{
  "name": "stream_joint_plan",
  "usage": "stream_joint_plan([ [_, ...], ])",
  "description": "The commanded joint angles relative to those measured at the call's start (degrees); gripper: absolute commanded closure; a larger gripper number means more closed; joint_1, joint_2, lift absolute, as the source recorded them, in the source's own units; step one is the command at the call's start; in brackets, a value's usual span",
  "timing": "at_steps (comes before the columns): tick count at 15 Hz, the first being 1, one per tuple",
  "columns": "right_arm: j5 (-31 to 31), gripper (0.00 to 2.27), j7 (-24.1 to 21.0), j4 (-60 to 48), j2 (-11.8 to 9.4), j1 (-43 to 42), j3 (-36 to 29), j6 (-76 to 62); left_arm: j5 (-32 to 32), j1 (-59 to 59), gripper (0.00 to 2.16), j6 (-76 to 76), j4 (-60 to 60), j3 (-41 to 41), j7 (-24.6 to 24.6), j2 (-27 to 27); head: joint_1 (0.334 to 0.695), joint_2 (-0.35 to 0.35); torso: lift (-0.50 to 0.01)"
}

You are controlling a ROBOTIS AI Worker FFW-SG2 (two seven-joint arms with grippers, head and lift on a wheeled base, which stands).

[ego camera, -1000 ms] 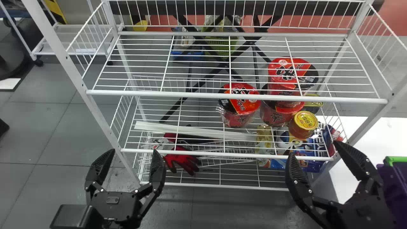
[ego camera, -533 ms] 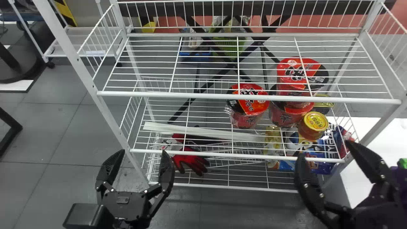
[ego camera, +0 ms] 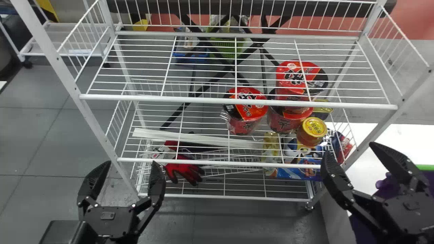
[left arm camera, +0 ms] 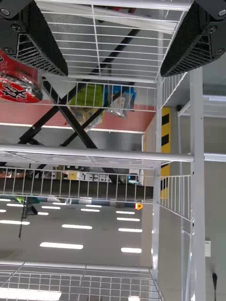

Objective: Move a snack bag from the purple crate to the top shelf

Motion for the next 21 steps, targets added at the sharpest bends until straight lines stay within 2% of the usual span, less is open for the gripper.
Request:
stream_joint_plan([
  [1,-3.0,0.11,0.0,-3.2,-0.1,1.3,-5.6,10.8,0.1,-0.3,0.08,-0.1,0.3,0.0,0.0,0.1,0.695,-0.053,-0.452],
  [5,-11.5,0.12,1.2,-6.9,0.6,2.3,-15.7,27.3,0.8,-1.2,0.08,-0.1,1.2,0.0,-0.2,0.2,0.695,-0.143,-0.452],
  [8,-21.7,0.13,6.1,-7.1,2.0,1.6,-25.5,40.0,1.3,-1.4,0.08,0.1,1.4,0.1,-0.2,0.3,0.695,-0.198,-0.452],
  [10,-25.6,0.13,6.3,-7.5,2.8,0.3,-29.9,47.2,1.4,-1.4,0.08,0.3,1.5,0.2,-0.3,0.4,0.695,-0.224,-0.452],
  [11,-28.1,0.13,6.6,-7.6,4.1,-1.6,-33.4,54.7,1.4,-1.4,0.08,0.5,1.5,0.2,-0.3,0.4,0.695,-0.238,-0.452],
  [12,-31.9,0.13,9.1,-7.5,5.4,-3.7,-37.9,63.9,1.4,-1.4,0.08,0.5,1.4,0.2,-0.3,0.4,0.695,-0.252,-0.452],
  [13,-36.2,0.13,11.5,-7.3,7.5,-7.5,-44.1,78.1,1.4,-1.3,0.08,0.5,1.4,0.2,-0.3,0.4,0.695,-0.275,-0.452],
  [14,-38.7,0.14,15.8,-6.9,10.6,-13.1,-51.6,87.2,1.4,-1.2,0.08,0.5,1.4,0.2,-0.3,0.4,0.695,-0.285,-0.452],
  [15,-41.2,0.14,18.5,-6.1,12.3,-18.0,-58.3,87.2,1.3,-1.2,0.08,0.6,1.3,0.1,-0.3,0.3,0.695,-0.292,-0.452],
  [16,-42.7,0.14,22.1,-4.7,13.1,-24.7,-66.3,87.2,1.2,-1.1,0.08,0.8,1.3,-0.1,-0.3,0.3,0.695,-0.300,-0.452],
  [17,-45.3,0.14,24.3,-3.2,12.6,-28.7,-73.4,87.2,1.2,-1.2,0.08,1.0,1.2,-0.2,-0.6,0.3,0.695,-0.341,-0.452],
  [18,-48.2,0.14,24.2,-1.8,11.5,-28.7,-77.7,87.2,1.1,-1.4,0.08,1.3,1.1,-0.3,-0.7,0.3,0.695,-0.350,-0.452],
  [20,-48.5,0.14,24.2,2.9,7.0,-28.6,-82.8,87.2,1.1,-1.8,0.08,2.0,1.2,-0.9,-1.1,0.3,0.695,-0.350,-0.452],
  [21,-47.4,0.14,24.2,5.5,5.0,-27.5,-82.9,87.2,1.1,-2.0,0.08,2.2,1.3,-1.0,-1.2,0.3,0.695,-0.350,-0.452],
])
